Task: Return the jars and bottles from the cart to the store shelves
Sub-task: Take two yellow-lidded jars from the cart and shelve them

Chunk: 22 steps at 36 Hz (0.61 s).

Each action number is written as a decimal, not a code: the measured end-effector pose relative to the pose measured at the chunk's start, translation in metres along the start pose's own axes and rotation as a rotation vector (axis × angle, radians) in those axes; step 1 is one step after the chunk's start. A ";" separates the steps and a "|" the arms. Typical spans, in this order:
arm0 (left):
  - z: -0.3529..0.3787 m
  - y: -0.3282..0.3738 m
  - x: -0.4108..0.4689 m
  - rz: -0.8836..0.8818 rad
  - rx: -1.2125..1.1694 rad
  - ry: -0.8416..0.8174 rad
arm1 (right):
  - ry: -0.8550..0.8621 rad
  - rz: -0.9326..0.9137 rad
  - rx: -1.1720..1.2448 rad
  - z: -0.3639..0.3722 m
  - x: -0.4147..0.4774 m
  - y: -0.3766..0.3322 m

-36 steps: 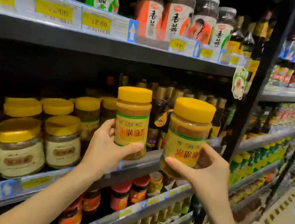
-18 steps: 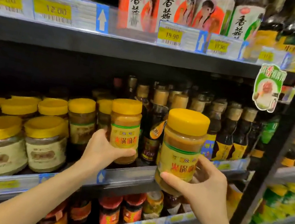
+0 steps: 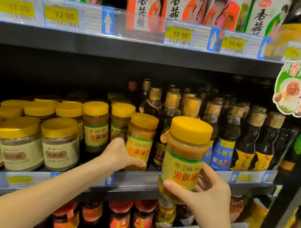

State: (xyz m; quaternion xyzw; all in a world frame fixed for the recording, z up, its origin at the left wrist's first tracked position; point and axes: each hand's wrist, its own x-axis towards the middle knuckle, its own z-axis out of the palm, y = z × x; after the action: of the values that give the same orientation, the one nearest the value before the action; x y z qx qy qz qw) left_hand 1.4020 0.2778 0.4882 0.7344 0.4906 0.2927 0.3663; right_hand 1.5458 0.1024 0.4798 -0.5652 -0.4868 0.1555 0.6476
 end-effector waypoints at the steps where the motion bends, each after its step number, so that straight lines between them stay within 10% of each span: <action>1: 0.001 0.001 0.000 0.009 0.006 -0.003 | 0.000 0.001 0.007 0.001 0.000 0.000; 22: 0.007 0.005 0.010 0.035 0.117 -0.049 | -0.015 0.003 0.054 0.014 0.002 0.005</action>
State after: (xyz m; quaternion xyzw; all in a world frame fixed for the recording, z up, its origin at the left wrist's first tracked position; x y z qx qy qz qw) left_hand 1.4136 0.2839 0.4893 0.7698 0.4850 0.2519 0.3296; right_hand 1.5376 0.1134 0.4744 -0.5472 -0.4863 0.1737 0.6588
